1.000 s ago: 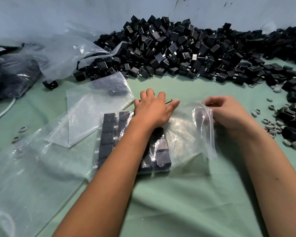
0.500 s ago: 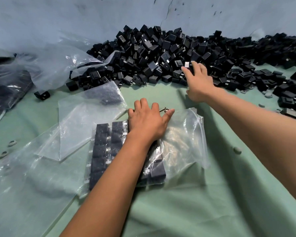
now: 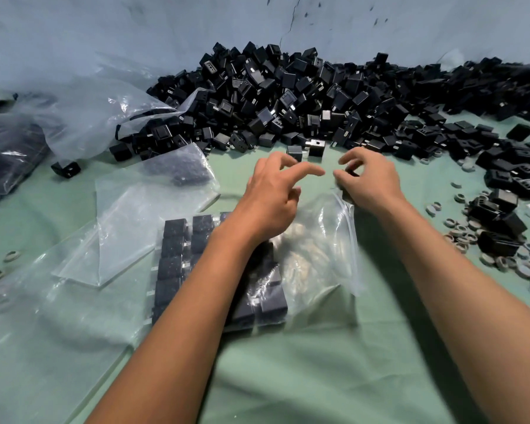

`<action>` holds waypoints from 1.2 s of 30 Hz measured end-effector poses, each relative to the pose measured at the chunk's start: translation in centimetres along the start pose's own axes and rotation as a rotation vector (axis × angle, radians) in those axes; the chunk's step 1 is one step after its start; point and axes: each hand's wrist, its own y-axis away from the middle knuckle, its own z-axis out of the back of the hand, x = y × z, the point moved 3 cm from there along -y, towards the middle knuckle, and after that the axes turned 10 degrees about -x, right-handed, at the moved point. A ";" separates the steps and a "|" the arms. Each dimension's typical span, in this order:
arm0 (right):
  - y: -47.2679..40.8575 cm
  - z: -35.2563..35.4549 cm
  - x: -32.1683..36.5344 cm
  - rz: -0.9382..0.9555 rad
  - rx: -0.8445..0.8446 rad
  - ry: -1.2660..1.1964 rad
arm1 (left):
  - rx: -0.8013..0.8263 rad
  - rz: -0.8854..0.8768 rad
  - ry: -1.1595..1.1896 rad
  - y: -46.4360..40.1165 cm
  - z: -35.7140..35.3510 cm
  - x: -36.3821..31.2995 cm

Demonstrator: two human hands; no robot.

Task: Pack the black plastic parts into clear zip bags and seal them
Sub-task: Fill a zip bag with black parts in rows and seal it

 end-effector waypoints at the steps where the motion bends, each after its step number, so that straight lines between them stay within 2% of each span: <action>1: 1.1 0.7 -0.5 -0.078 -0.026 -0.119 | 0.030 -0.043 0.040 0.1 -0.1 -0.6; 4: 4.5 2.6 -1.1 -0.234 0.064 -0.470 | 0.132 -0.119 0.060 0.2 -0.7 -1.5; 6: 6.2 3.3 -1.3 -0.277 0.195 -0.562 | 0.149 -0.129 0.046 0.4 -1.0 -1.5; 10: 6.9 3.8 -1.5 -0.311 0.399 -0.791 | 0.093 -0.166 0.023 0.0 -0.6 -0.8; 13: 7.1 4.6 -0.8 -0.248 0.613 -0.865 | 0.067 -0.186 0.027 -0.4 0.2 -0.5; 15: 7.7 5.2 -0.1 -0.199 0.780 -0.864 | 0.033 -0.181 0.035 -0.5 0.5 -0.6; 17: 8.1 5.4 0.5 -0.148 0.866 -0.828 | -0.004 -0.173 0.056 -0.6 0.8 -0.8; 24: 9.8 3.7 3.9 0.146 0.913 -0.575 | -0.061 -0.202 0.079 -0.6 1.0 -2.0; 29: 10.2 3.3 4.4 0.183 0.956 -0.484 | -0.061 -0.202 0.084 -0.6 1.1 -2.0; 36: 10.8 3.0 4.8 0.121 1.042 -0.568 | -0.050 -0.208 0.070 -0.6 1.1 -2.0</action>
